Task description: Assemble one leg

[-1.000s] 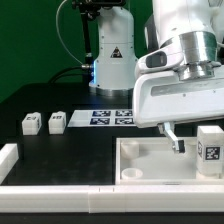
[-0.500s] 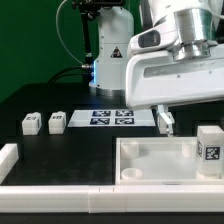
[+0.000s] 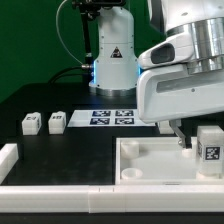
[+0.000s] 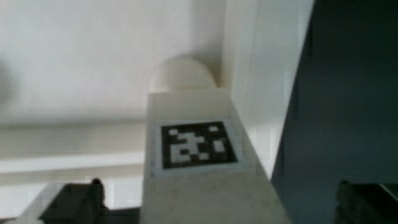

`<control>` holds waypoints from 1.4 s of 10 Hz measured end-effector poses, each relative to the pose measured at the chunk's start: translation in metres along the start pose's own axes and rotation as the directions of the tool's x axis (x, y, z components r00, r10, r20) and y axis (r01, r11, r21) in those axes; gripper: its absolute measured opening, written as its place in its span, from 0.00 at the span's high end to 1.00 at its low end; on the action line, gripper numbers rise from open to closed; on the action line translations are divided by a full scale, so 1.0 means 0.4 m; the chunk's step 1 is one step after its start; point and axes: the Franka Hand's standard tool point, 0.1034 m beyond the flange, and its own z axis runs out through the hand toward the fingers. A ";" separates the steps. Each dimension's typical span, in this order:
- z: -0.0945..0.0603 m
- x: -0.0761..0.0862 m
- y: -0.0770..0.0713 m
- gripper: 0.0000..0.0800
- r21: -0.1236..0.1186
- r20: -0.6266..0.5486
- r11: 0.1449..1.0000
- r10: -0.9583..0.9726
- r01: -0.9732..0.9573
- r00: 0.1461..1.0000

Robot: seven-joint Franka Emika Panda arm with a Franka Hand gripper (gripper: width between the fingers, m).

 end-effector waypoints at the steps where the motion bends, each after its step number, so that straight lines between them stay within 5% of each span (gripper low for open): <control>1: 0.002 -0.003 0.006 0.19 0.007 0.106 1.000 0.007 -0.007 0.994; 4: 0.001 0.003 0.013 0.19 0.014 0.195 1.000 0.022 -0.025 0.981; 6: 0.002 0.002 0.013 0.53 0.004 0.197 0.997 0.073 -0.075 0.978; 7: 0.003 0.002 0.012 0.53 -0.008 0.197 0.991 0.136 -0.137 0.971; 8: 0.003 0.001 0.011 0.64 -0.034 0.195 0.964 0.265 -0.264 0.944; 10: 0.004 0.001 0.010 0.64 -0.065 0.186 0.907 0.420 -0.415 0.888; 11: 0.004 0.002 0.008 0.64 -0.088 0.177 0.841 0.541 -0.534 0.823; 12: 0.004 0.010 0.007 0.64 -0.118 0.143 0.657 0.753 -0.744 0.642; 14: 0.004 0.026 0.011 0.64 -0.118 0.114 0.307 0.949 -0.944 0.294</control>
Offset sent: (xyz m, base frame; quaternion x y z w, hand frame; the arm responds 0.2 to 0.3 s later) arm 0.0000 0.0000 0.0000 0.0000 0.0000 0.0000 1.0000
